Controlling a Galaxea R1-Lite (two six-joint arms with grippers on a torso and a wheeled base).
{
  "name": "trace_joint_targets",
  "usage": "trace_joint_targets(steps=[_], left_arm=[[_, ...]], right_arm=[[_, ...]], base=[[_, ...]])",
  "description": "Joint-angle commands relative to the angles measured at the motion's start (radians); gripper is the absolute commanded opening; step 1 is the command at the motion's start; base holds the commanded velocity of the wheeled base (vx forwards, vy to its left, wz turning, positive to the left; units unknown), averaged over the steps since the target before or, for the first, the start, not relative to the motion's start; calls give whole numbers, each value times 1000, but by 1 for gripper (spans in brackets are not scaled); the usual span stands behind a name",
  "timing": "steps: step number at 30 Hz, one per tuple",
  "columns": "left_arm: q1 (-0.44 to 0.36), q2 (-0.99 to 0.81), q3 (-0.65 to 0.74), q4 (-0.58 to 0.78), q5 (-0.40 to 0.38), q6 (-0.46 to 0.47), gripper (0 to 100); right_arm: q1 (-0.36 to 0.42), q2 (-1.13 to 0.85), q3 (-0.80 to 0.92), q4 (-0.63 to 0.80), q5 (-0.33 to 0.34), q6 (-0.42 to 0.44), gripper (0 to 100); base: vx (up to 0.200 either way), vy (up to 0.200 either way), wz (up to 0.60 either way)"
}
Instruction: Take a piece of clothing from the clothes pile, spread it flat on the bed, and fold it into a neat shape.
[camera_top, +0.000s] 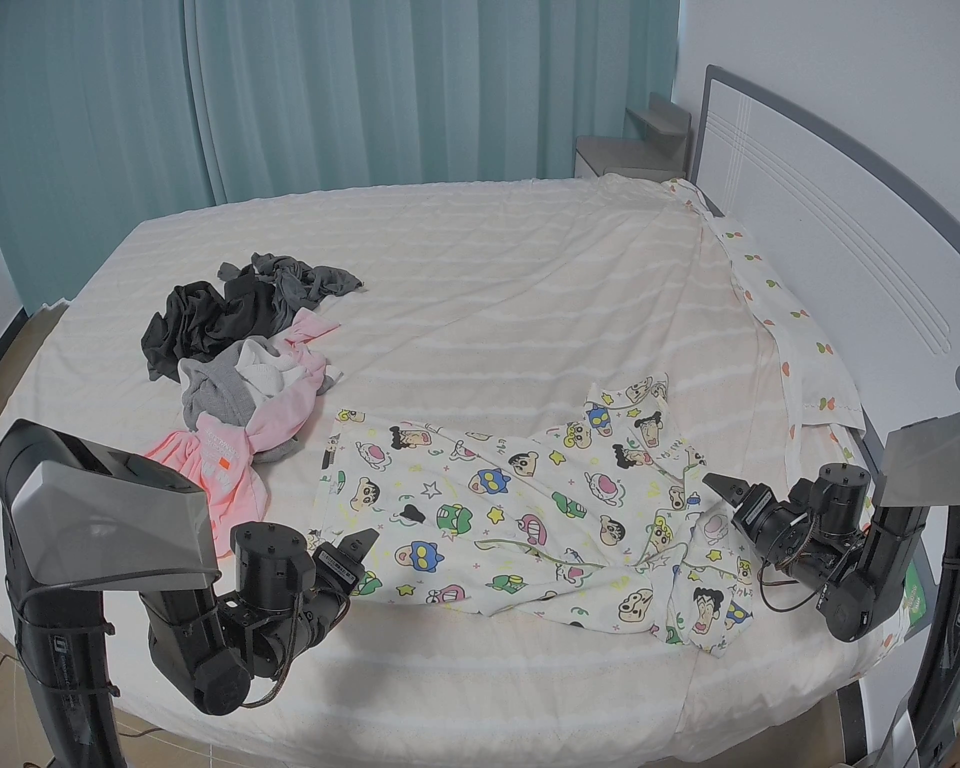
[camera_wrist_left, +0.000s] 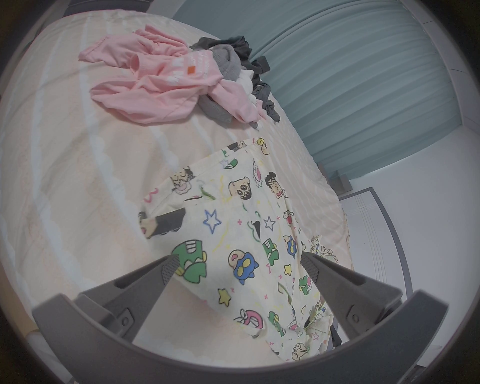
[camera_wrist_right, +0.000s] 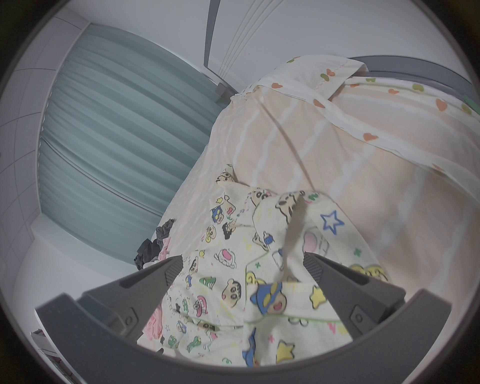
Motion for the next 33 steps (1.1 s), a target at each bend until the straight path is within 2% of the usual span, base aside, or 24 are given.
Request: trace_joint_targets(steps=[1, 9, 14, 19, 22, 24, 25, 27, 33], left_arm=[[1, -12, -1, -2, 1, 1, 100], [50, -84, 4, 4, -2, 89, 100], [125, -77, -5, 7, -16, 231, 100], [217, -80, -10, 15, -146, 609, 100], [219, -83, -42, 73, -199, 721, 100], [203, -89, -64, 161, -217, 751, 100], [203, -89, -64, 161, -217, 751, 100], [165, -106, -117, 296, -251, 759, 100], [162, -97, -231, 432, -269, 768, 100]], right_arm=[[5, 3, 0, -13, 0, 0, 100], [7, 3, 0, -13, 0, 0, 100], [7, 3, 2, -13, -1, 0, 100], [7, 3, 2, -13, 0, 0, 100], [11, 3, 3, -13, -1, 0, 100], [13, 3, 5, -13, -1, 0, 100], [13, 3, 5, -13, -1, 0, 100], [13, 3, 5, -13, -1, 0, 100], [14, 0, 12, -13, -1, 0, 100]], base=[[0, 0, 0], [0, 0, 0], [0, 0, 0], [0, 0, 0], [0, 0, 0], [0, 0, 0], [0, 0, 0], [0, 0, 0], [0, 0, 0]])
